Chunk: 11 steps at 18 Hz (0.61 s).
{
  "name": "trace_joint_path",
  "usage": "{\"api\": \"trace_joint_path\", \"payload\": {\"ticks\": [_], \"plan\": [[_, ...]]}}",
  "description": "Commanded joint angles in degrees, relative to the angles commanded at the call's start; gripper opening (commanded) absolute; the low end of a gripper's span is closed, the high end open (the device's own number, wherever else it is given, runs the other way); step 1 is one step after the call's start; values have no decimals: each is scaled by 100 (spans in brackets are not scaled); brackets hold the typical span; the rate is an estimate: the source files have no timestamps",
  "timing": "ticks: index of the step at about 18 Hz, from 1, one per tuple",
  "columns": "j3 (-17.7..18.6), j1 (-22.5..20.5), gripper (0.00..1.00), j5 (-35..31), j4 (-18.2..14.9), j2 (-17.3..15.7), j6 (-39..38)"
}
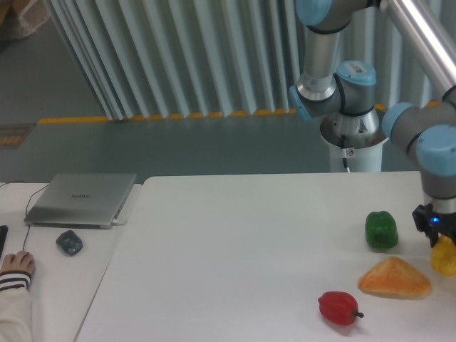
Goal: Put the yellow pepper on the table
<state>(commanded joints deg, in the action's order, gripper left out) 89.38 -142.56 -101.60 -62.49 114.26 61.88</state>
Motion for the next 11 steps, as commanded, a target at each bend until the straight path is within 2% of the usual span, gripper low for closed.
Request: {"api": "trace_joint_path", "payload": {"ticks": [1, 2, 3, 6, 9, 11], "plan": [[-9, 0, 46, 0, 0, -9, 9], [-9, 0, 79, 0, 0, -18, 26], [-9, 0, 100, 0, 0, -26, 35], [-26, -35, 100, 9, 0, -88, 210], [-61, -105, 100, 52, -79, -307, 895], [-219, -132, 100, 140, -88, -325, 932]]}}
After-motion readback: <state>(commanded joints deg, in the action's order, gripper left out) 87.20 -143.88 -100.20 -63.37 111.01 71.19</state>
